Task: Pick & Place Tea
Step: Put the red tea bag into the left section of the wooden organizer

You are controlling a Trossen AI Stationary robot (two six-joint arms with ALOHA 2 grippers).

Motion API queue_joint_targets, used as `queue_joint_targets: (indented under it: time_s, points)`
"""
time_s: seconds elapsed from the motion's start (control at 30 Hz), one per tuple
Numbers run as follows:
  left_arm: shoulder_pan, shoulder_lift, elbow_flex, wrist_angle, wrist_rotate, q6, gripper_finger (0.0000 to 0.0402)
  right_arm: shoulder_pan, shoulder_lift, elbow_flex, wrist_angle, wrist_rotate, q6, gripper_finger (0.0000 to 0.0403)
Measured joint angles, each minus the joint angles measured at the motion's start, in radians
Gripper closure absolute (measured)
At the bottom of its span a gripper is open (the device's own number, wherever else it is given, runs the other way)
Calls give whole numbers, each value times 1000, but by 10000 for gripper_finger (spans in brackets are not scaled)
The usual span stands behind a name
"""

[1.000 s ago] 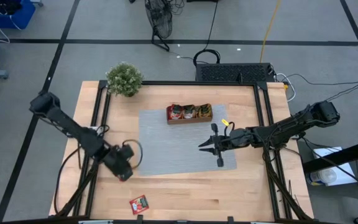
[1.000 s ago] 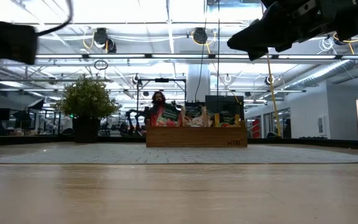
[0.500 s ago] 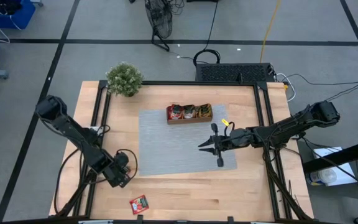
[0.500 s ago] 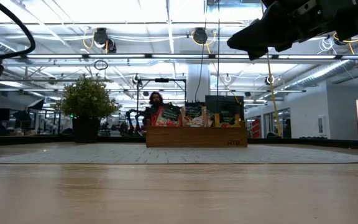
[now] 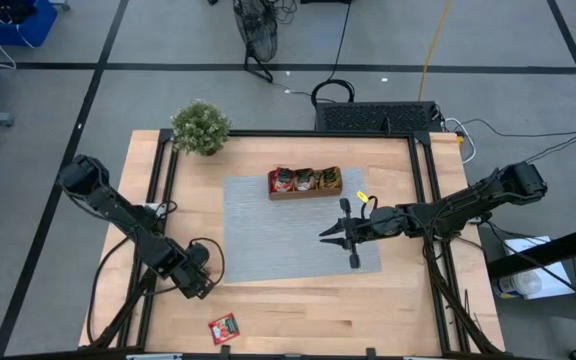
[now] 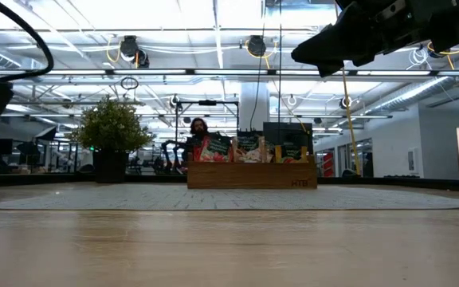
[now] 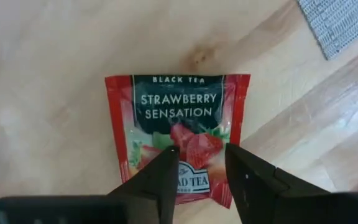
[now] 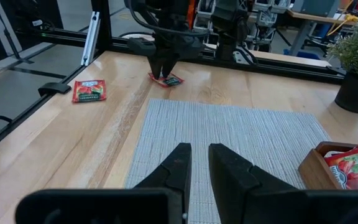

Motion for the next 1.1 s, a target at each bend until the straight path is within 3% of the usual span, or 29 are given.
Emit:
queue_joint_targets:
  time_s: [0.07, 0.2, 0.5, 0.7, 0.83, 1.0, 1.1]
  points:
    - [23, 0, 1, -19, -15, 45, 255, 0, 0, 0, 0, 0, 0, 360]
    - [89, 4, -3, -89, -138, 161, 237, 0, 0, 0, 1, 0, 0, 360]
    - [190, 6, -8, -1, -206, 492, 193, 0, 0, 0, 7, 0, 19, 360]
    - [211, 7, -2, 23, -190, 606, 187, 0, 0, 0, 0, 0, 17, 360]
    - [242, 16, 86, -131, -103, 750, 187, 0, 0, 0, 0, 0, 15, 360]
    - [257, 12, 213, -315, -181, 821, 187, 0, 0, 0, 0, 0, 10, 360]
    - [256, 8, 218, -347, -156, 793, 187, 0, 0, 0, -1, 0, 10, 360]
